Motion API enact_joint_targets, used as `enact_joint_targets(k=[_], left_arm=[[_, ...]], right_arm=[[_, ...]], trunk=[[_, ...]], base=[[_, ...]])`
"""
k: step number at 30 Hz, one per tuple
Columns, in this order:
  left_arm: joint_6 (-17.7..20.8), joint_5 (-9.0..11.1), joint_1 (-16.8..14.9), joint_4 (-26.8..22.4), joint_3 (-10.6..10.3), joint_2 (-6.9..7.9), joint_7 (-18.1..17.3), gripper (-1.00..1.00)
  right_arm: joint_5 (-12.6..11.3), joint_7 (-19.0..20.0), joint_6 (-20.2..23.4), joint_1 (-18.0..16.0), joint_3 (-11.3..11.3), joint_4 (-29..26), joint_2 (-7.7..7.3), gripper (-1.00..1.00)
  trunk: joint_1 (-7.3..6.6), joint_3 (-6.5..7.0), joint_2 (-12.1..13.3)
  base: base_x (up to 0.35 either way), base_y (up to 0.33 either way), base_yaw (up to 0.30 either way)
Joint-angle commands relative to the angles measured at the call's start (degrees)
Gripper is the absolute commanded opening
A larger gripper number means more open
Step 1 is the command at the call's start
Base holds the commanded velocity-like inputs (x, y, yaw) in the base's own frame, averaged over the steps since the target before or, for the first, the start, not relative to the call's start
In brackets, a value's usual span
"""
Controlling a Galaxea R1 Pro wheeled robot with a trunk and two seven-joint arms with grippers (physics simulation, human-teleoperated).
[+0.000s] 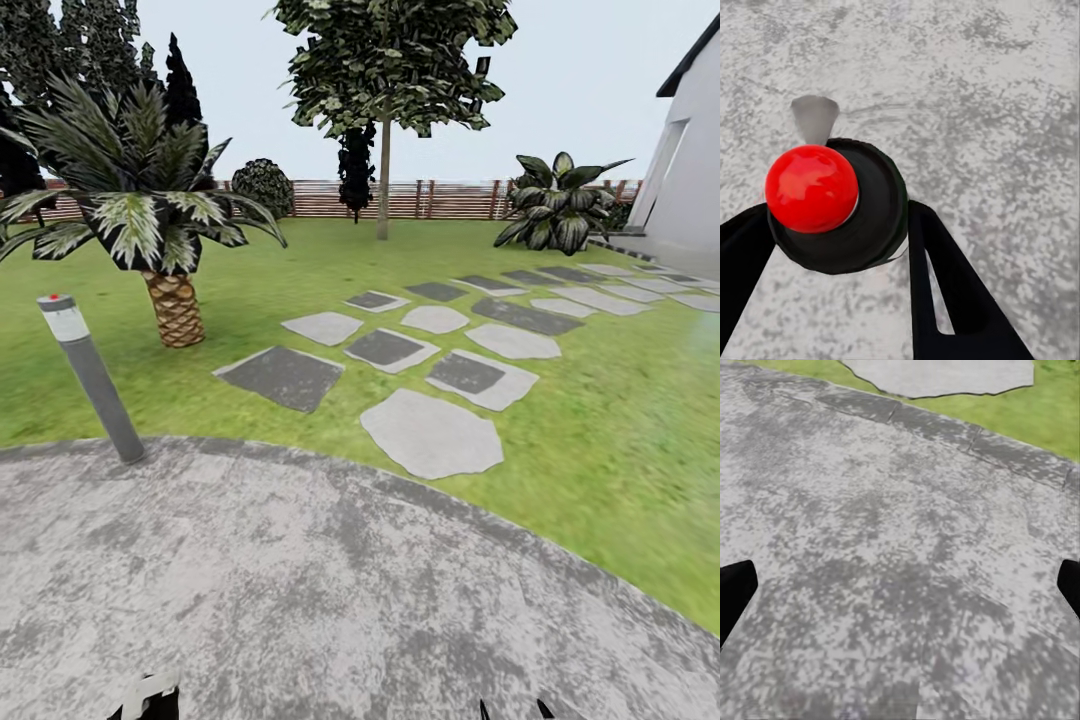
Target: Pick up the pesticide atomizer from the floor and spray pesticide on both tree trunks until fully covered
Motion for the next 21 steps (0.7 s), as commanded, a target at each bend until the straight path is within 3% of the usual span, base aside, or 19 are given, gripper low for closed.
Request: enact_joint_targets(k=[1, 21], left_arm=[[0.0, 0.0, 0.0, 0.0, 0.0, 0.0, 0.0, -1.0], [0.0, 0.0, 0.0, 0.0, 0.0, 0.0, 0.0, -1.0]], right_arm=[[0.0, 0.0, 0.0, 0.0, 0.0, 0.0, 0.0, 1.0], [0.0, 0.0, 0.0, 0.0, 0.0, 0.0, 0.0, 1.0]], trunk=[[0.0, 0.0, 0.0], [0.0, 0.0, 0.0]], base=[[0.34, 0.0, 0.0], [0.34, 0.0, 0.0]])
